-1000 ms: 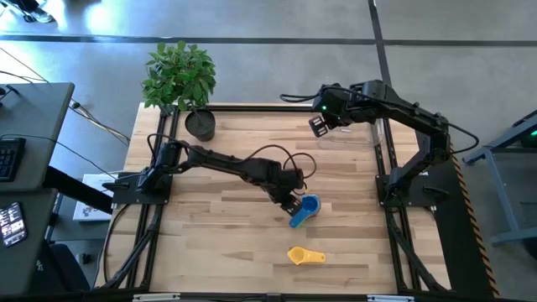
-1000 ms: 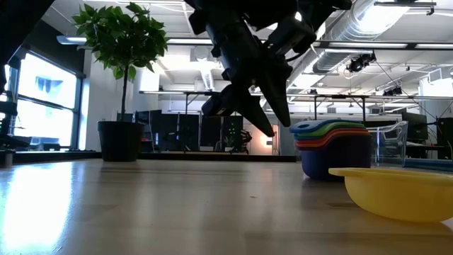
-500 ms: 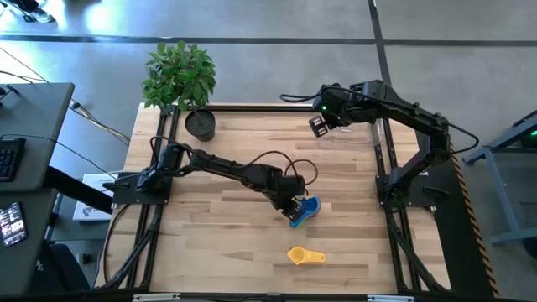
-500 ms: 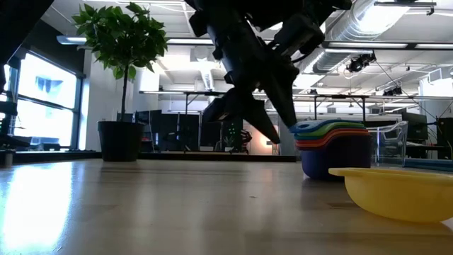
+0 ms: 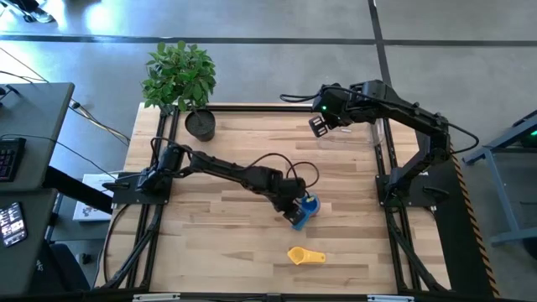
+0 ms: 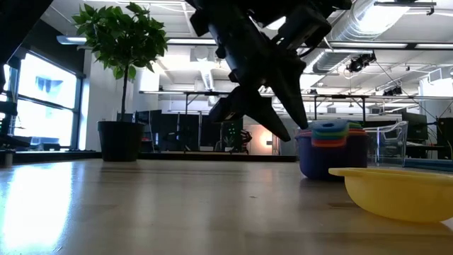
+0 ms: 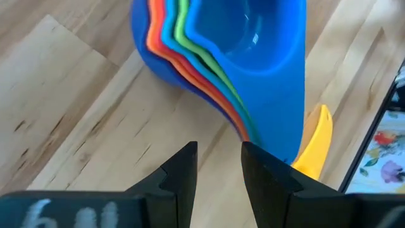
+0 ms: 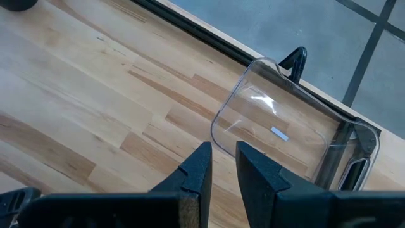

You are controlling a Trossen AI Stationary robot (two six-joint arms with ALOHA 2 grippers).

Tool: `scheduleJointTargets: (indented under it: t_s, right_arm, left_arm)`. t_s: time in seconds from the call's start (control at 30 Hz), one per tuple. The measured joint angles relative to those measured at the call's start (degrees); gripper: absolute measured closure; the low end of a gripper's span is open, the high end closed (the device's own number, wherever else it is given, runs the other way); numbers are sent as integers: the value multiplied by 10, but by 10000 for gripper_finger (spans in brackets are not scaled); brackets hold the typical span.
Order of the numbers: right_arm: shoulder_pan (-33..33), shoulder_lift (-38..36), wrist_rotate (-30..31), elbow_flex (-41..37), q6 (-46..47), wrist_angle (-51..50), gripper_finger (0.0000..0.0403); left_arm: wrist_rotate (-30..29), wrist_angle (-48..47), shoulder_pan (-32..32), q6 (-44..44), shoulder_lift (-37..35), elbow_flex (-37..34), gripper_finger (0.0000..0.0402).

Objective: Nest measuring cups in basket
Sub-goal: Stack the blue measuring cup on top of the green measuring cup, then stack the yellow measuring cup on top of the blue measuring cup

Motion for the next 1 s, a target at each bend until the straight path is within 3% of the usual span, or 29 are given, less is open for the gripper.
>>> scheduleJointTargets:
  t_s: [0.23,0.47,0.63,1.0]
  right_arm:
    - [0,0,-10,0,0,0,339]
    - [9,0,-123,0,-28,0,339]
    - [53,0,-180,0,-43,0,339]
    - [175,0,-183,0,76,0,339]
  left_arm:
    - [2,-21,6,34,-11,0,289]
    - [-4,-105,17,101,-63,0,289]
    - [-59,-170,19,143,-123,0,289]
    - [-124,-232,15,204,-281,0,289]
